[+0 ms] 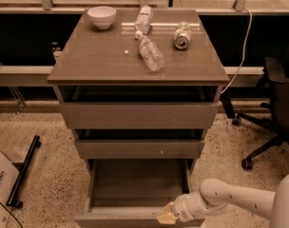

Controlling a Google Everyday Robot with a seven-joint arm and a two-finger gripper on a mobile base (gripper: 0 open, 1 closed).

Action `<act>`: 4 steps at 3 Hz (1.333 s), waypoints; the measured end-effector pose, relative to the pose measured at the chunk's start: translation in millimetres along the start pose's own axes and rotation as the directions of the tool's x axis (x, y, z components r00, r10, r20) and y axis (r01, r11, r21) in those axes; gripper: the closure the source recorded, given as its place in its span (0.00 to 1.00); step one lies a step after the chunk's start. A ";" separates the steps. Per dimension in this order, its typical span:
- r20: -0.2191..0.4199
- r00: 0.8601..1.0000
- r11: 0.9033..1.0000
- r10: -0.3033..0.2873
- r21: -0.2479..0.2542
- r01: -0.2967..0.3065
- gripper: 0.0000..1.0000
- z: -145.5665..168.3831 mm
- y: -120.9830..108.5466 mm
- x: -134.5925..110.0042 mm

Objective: Close bottom drawer

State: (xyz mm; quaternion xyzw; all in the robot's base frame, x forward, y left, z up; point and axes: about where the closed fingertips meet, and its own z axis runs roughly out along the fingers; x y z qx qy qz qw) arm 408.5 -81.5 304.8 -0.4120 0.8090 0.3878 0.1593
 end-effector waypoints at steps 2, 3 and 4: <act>0.044 0.998 0.998 0.045 0.045 -0.047 1.00 19.9 -27.8 28.0; 0.045 0.995 0.994 0.087 0.056 -0.089 1.00 29.3 -40.4 43.1; 0.057 0.989 0.988 0.138 0.063 -0.142 1.00 39.6 -51.6 60.3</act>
Offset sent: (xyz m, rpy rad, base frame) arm 0.0073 -0.0187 -0.0617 0.0074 -0.0137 -0.1206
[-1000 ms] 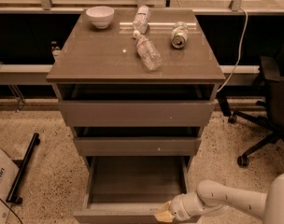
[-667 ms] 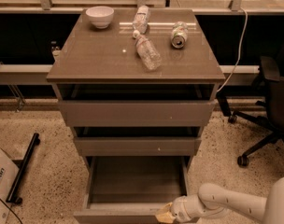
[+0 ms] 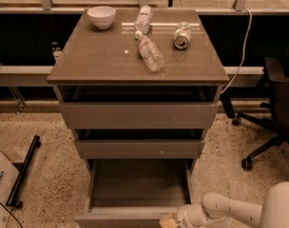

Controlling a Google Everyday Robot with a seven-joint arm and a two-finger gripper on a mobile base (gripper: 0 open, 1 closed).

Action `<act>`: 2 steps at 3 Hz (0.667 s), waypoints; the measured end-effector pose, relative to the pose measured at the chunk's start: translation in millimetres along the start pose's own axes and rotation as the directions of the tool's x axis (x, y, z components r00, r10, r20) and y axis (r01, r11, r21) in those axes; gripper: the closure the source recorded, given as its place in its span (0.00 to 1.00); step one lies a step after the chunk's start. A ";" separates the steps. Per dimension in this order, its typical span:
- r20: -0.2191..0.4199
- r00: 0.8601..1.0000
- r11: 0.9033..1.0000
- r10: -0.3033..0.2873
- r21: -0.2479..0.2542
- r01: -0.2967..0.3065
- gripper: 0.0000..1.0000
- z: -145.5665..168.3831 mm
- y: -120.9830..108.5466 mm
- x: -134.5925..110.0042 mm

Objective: Close bottom drawer

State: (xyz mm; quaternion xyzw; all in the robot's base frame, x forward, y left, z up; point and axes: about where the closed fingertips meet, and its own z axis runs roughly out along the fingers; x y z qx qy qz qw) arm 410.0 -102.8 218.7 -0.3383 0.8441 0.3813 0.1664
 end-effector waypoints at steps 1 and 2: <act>0.035 0.998 0.999 0.044 0.005 -0.044 1.00 10.5 -12.1 8.7; 0.057 0.997 0.998 0.057 0.001 -0.058 1.00 19.0 -19.4 7.4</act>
Offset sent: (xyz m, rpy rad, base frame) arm 0.0291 0.0045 -0.0471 0.0773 0.0088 -0.1252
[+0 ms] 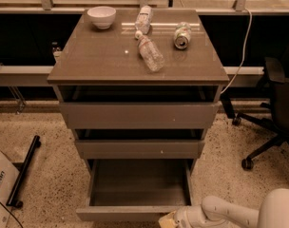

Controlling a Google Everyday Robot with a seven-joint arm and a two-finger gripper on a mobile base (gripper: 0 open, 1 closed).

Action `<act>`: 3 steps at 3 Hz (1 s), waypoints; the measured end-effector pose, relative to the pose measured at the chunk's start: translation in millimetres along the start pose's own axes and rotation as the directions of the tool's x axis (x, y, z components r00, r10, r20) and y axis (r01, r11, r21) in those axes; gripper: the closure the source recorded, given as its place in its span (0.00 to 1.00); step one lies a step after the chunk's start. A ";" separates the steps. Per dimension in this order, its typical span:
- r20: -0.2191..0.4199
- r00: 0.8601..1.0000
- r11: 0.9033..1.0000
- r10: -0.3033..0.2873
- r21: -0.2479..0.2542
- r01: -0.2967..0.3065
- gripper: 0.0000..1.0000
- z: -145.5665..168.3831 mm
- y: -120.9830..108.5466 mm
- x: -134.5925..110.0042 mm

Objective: Close bottom drawer

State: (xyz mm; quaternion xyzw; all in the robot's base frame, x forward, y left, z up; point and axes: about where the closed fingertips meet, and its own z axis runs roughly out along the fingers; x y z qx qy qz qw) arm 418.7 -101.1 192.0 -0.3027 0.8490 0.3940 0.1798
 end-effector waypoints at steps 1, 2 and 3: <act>0.000 1.000 1.000 -0.002 0.000 0.002 1.00 1.3 0.3 0.1; 0.020 0.998 0.997 -0.059 0.046 0.058 1.00 14.9 -9.3 -14.8; 0.028 0.995 0.993 -0.096 0.068 0.094 1.00 23.5 -15.2 -25.3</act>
Offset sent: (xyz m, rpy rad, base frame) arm 0.0584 0.0303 -0.0150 -0.0769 -0.2227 -0.0091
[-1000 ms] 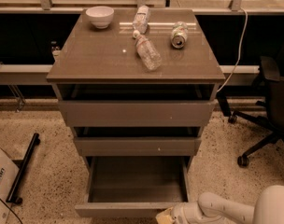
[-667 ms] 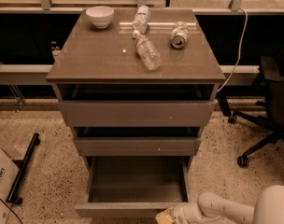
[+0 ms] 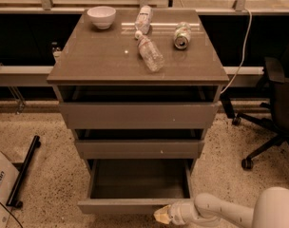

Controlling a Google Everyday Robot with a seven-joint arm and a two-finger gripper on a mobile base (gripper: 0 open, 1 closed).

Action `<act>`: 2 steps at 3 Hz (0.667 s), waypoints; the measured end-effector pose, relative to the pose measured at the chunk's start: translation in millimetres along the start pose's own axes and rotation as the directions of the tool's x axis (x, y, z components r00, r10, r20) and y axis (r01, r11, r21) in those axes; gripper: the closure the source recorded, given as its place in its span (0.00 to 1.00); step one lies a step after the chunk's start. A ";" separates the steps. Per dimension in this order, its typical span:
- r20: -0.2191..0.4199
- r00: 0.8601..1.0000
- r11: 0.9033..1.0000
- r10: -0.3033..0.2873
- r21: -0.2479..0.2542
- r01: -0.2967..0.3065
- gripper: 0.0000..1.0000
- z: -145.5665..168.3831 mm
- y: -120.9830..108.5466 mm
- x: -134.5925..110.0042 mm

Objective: Close bottom drawer

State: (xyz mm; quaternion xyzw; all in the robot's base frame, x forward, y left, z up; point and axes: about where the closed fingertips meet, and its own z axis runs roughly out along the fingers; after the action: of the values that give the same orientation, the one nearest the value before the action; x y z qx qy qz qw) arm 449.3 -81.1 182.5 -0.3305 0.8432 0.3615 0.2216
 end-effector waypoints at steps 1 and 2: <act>0.027 0.997 0.997 -0.066 0.045 0.064 1.00 17.0 -16.8 -25.4; 0.048 0.994 0.993 -0.098 0.073 0.094 1.00 26.7 -30.8 -42.4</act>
Offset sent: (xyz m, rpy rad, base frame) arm 0.1038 0.0315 -0.0066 -0.0410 -0.2317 -0.0199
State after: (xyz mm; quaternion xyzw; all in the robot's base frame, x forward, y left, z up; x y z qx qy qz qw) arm 504.0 -60.1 177.2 -0.3532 0.8325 0.3289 0.2721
